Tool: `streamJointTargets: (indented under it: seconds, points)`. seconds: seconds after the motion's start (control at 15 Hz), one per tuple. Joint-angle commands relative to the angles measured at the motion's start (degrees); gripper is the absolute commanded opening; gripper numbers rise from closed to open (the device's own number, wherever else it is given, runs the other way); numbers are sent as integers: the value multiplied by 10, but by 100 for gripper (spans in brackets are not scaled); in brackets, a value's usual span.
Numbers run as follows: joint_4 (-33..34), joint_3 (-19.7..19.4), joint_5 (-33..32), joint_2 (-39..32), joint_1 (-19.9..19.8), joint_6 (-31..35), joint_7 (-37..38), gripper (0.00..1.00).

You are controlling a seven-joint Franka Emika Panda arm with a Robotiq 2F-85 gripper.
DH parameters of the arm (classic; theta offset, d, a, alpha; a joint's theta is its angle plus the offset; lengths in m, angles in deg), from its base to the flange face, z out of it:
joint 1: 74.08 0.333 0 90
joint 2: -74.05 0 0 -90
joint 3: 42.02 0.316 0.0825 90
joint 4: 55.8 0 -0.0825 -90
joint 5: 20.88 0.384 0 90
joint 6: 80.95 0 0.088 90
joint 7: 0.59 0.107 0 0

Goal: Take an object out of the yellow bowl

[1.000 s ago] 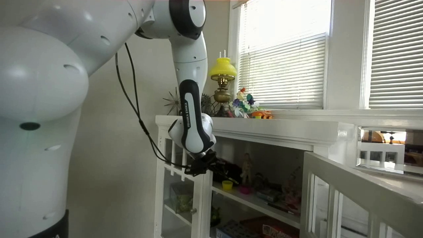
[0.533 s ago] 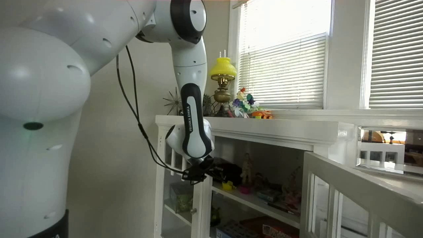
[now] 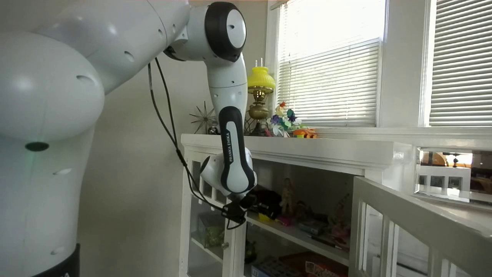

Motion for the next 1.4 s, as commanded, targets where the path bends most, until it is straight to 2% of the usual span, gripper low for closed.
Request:
streamJointTargets:
  seconds: [0.0,0.53,1.13,1.2,1.33]
  points:
    - [39,0,-49,-31,-10,0,67,3]
    - [118,2,-159,-91,-36,8,160,3]
    - [165,9,-245,-142,-44,14,190,3]
    - [186,-28,-206,-142,7,32,185,3]
    - [196,-33,-207,-149,12,41,184,3]
